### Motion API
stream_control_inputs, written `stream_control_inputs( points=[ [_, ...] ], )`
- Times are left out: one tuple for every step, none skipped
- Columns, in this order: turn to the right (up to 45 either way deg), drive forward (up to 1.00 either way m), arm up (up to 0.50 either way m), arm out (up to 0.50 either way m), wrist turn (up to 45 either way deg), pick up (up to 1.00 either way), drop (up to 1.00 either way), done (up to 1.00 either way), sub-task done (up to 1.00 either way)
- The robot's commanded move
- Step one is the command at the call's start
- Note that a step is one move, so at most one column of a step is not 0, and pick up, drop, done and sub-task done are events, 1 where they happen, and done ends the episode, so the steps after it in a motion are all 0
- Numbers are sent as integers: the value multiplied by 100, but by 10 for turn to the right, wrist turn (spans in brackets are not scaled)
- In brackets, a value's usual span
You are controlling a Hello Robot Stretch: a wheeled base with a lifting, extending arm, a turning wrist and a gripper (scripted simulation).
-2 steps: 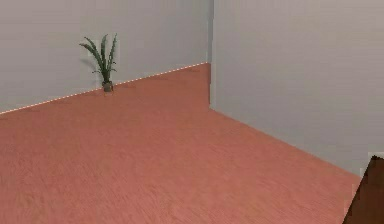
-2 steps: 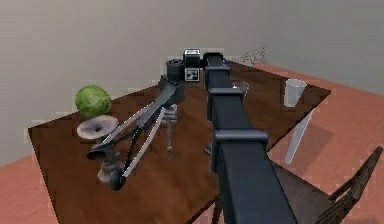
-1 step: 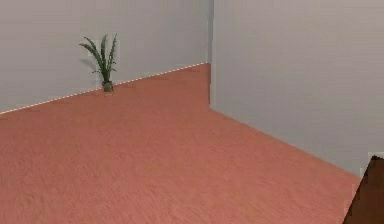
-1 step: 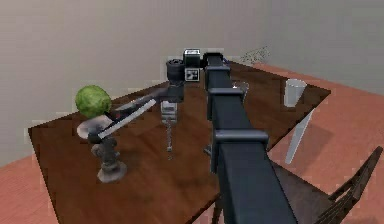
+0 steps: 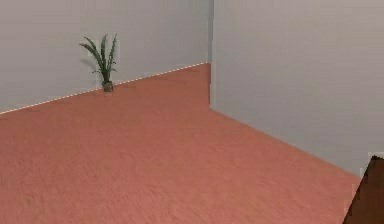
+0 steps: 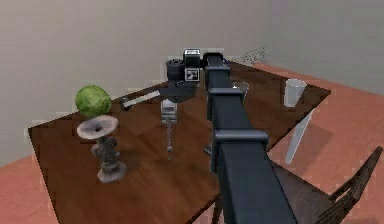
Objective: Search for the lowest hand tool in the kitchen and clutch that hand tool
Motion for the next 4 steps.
stream_control_inputs(
  points=[
    [0,0,0,0,240,0,0,0,0],
    [0,0,-30,0,0,0,0,0,0],
    [0,0,0,0,0,100,0,0,0],
    [0,0,10,0,0,0,0,0,0]
  ],
)
